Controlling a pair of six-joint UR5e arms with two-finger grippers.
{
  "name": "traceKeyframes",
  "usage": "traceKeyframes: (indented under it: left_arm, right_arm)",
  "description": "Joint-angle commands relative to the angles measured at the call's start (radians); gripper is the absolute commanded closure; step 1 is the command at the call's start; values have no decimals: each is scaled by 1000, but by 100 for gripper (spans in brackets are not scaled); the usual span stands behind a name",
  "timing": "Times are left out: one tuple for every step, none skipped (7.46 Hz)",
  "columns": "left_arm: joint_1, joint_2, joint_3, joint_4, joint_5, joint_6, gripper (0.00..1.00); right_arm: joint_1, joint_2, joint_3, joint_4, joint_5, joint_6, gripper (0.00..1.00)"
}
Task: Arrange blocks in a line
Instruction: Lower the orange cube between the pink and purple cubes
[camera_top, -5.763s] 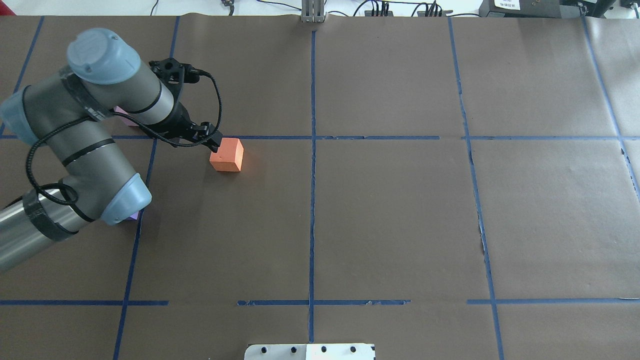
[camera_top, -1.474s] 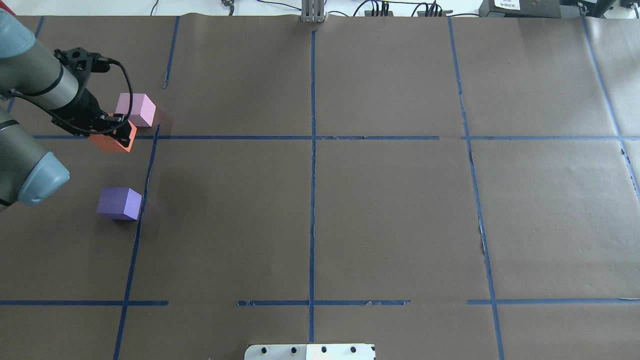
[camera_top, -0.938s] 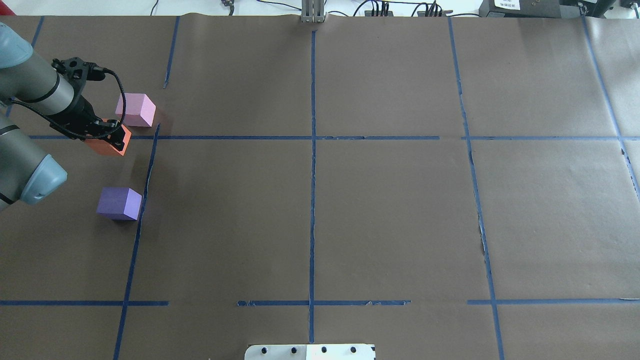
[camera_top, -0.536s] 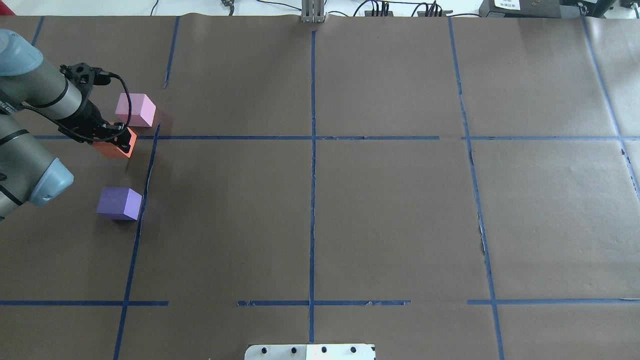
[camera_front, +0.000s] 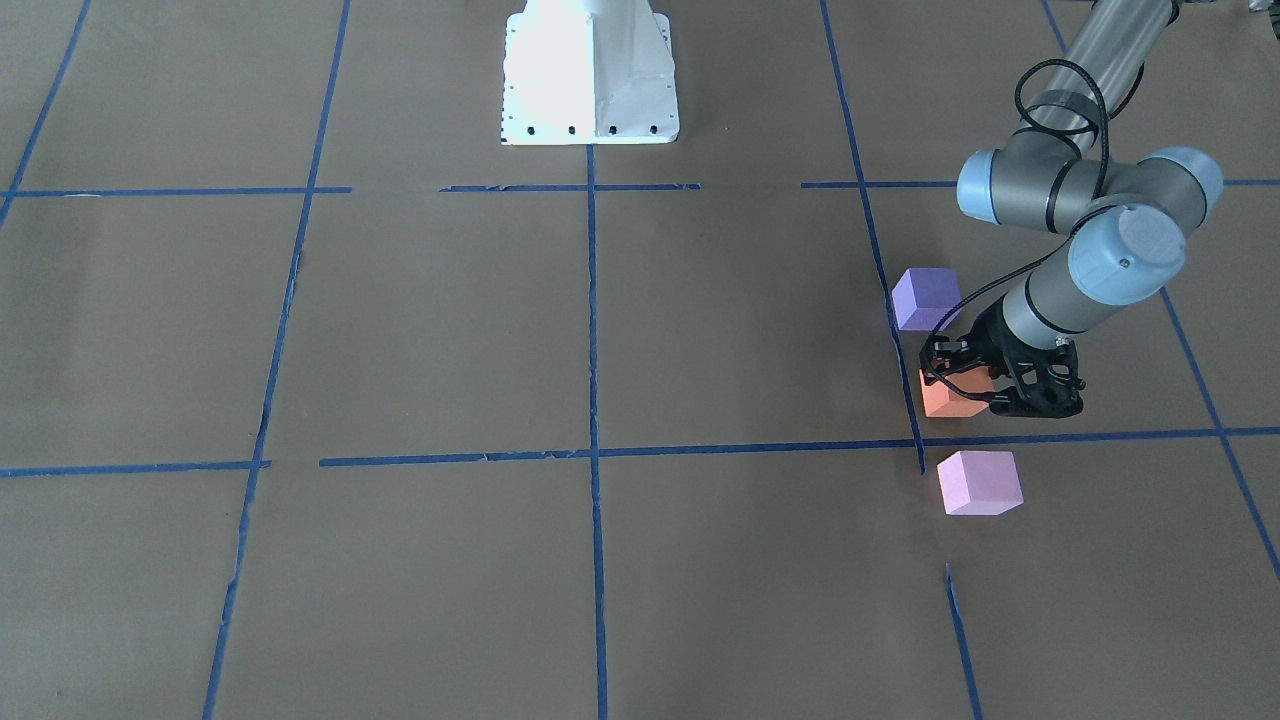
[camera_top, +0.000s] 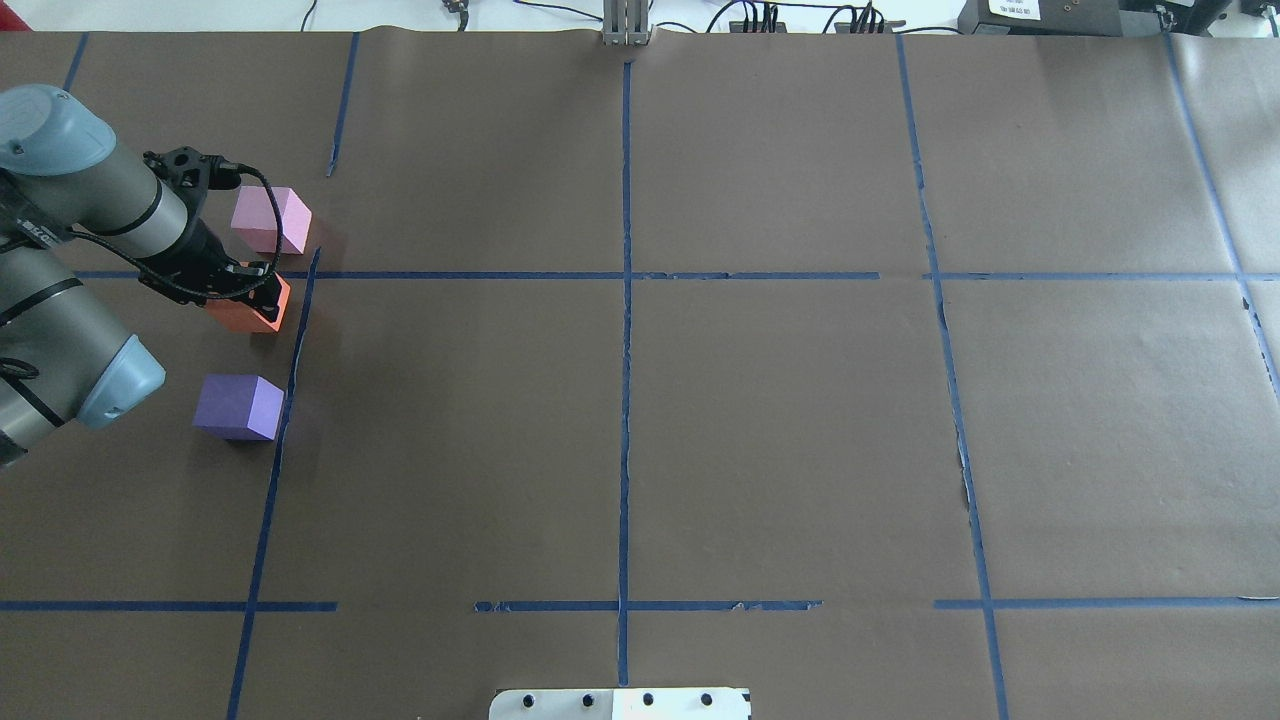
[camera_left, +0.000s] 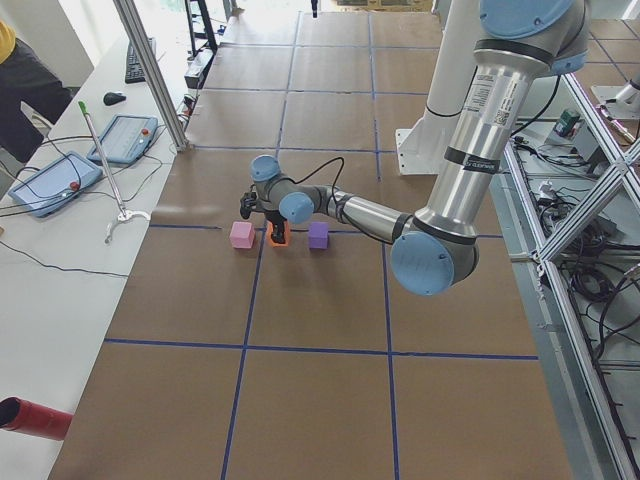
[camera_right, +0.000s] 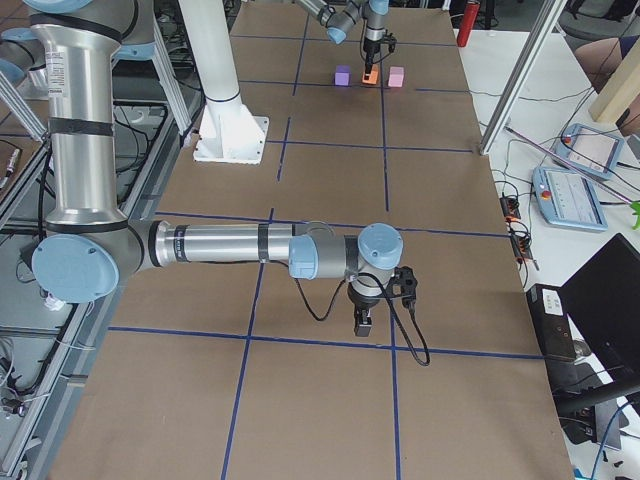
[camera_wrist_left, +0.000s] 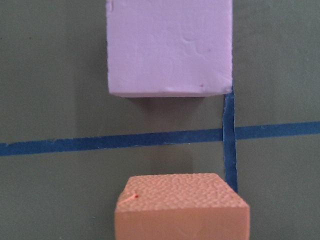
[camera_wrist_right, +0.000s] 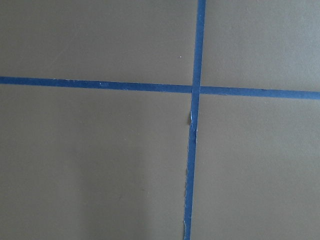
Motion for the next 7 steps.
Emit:
traceKeyframes:
  left_arm:
    - [10,0,13,-9,0,-5,93]
    - [8,0,17,-14,0,-5,91]
    - [8,1,17,-12,0,-7,90]
    - [8,1,17,-14,0,-22,90]
    - [10,1,19,-14,0,-22,80]
    - [10,1,22,-14,0,-22,68]
    - [10,1,22,-15,2,-22,63]
  right_arm:
    - [0,0,0,0,0,0,0]
    - [0,0,0,0,0,0,0]
    - [0,0,0,-1,0,2,0]
    - [0,0,0,-1,0,0,0]
    - [0,0,0,-1,0,0,0]
    - [0,0,0,-1,0,0,0]
    - [0,0,0,0,0,0,0]
